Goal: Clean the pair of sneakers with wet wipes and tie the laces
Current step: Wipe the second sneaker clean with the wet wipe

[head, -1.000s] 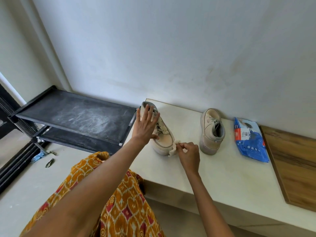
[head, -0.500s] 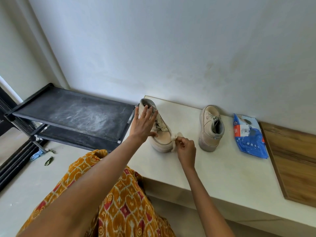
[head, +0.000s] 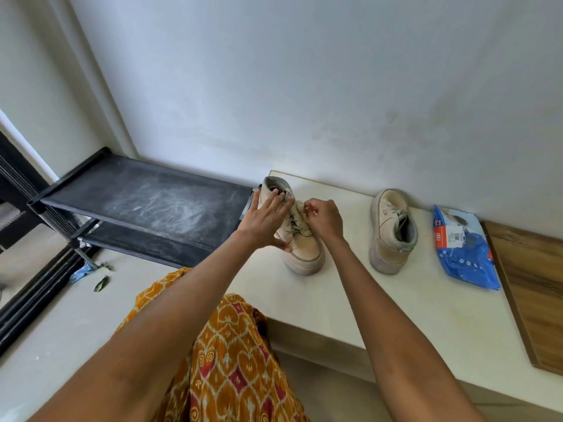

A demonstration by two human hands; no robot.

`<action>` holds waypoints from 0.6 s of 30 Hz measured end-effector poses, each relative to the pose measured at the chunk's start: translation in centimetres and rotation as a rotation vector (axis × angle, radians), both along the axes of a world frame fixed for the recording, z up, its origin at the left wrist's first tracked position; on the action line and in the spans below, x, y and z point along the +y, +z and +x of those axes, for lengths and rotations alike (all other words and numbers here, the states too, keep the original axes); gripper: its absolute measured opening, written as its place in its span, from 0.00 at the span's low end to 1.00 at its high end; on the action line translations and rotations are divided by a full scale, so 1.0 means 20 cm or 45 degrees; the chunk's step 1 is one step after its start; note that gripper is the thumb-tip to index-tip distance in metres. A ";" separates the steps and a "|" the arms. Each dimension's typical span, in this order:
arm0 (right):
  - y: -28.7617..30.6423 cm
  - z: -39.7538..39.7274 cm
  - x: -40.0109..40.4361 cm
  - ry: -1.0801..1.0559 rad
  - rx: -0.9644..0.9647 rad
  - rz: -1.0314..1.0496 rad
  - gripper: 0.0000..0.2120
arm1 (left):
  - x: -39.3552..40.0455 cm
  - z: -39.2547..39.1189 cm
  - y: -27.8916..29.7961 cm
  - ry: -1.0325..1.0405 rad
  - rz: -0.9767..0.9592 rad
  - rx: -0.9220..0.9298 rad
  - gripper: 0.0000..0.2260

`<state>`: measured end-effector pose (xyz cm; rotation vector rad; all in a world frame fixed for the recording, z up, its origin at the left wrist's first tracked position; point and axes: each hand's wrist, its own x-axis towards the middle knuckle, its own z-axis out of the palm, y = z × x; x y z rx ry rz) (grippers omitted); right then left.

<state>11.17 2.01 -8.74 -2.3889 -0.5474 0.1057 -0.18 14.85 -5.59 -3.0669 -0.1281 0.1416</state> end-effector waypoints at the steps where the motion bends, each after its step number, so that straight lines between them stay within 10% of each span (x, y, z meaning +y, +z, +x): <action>1: -0.01 -0.01 0.00 0.015 -0.001 0.004 0.08 | 0.00 0.00 -0.01 0.009 0.025 0.002 0.52; 18: 0.04 -0.30 -0.43 0.096 -0.155 -0.171 0.08 | -0.04 -0.02 0.00 0.066 0.018 -0.017 0.52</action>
